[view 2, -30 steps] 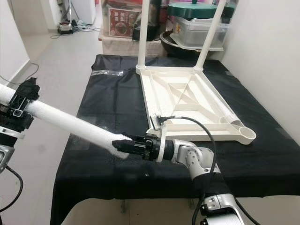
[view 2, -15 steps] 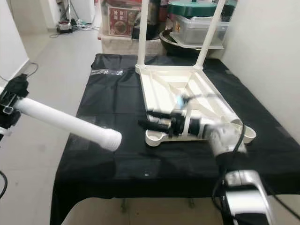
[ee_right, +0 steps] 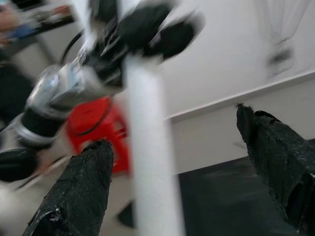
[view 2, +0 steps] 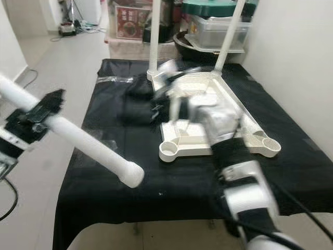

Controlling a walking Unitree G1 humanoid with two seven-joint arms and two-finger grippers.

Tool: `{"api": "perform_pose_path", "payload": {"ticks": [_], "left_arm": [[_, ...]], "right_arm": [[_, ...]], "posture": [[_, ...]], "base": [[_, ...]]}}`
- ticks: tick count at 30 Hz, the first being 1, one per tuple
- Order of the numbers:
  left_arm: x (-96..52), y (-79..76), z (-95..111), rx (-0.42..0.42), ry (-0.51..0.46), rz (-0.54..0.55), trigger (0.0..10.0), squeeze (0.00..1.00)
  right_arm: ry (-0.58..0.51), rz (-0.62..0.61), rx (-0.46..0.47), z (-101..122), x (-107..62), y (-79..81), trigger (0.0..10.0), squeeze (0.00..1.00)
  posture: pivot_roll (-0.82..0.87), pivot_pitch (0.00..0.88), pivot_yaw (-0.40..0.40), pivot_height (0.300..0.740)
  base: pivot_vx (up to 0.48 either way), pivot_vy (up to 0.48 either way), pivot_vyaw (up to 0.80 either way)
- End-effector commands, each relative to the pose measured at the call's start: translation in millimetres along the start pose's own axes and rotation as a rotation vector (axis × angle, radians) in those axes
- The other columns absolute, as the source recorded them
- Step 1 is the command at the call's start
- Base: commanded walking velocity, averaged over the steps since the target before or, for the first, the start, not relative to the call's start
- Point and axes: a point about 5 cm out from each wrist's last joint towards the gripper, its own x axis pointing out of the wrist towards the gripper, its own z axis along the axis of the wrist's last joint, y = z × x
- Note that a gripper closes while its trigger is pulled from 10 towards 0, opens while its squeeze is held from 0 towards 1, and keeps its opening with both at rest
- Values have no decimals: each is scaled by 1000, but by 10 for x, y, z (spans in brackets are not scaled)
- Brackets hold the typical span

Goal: Building children table

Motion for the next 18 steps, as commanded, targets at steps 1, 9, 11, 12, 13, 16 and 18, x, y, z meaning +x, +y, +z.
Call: {"api": "perform_pose_path", "payload": {"ticks": [1, 9, 11, 12, 13, 16, 18], "left_arm": [[8, -12, 8, 35, 40, -18, 0, 0], [68, -24, -35, 60, 92, -57, 0, 0], [104, -34, -48, 66, 110, -77, 0, 0], [134, -43, -58, 69, 124, -91, 0, 0], [134, -43, -58, 69, 124, -91, 0, 0], [187, -70, -83, 74, 148, -121, 0, 0], [234, -78, -111, 75, 163, -140, 0, 0]], "right_arm": [[53, 49, 56, -113, 50, 57, 10000, 0], [118, 109, 49, -229, 198, 78, 10000, 0], [151, 98, 28, -281, 285, 66, 10000, 0], [173, 80, 16, -320, 363, 54, 10000, 0], [173, 80, 16, -320, 363, 54, 10000, 0], [180, 44, 19, -335, 505, 41, 10000, 0], [171, 21, 43, -293, 645, 73, 10000, 0]], "posture": [[32, 0, -56, 740], [27, 0, -53, 740], [24, 0, -49, 740], [25, 0, -49, 740], [25, 0, -49, 740], [25, 0, -44, 740], [19, 0, -40, 740]], "base": [[0, 0, 0], [0, 0, 0], [0, 0, 0], [0, 0, 0], [0, 0, 0], [0, 0, 0], [0, 0, 0]]}}
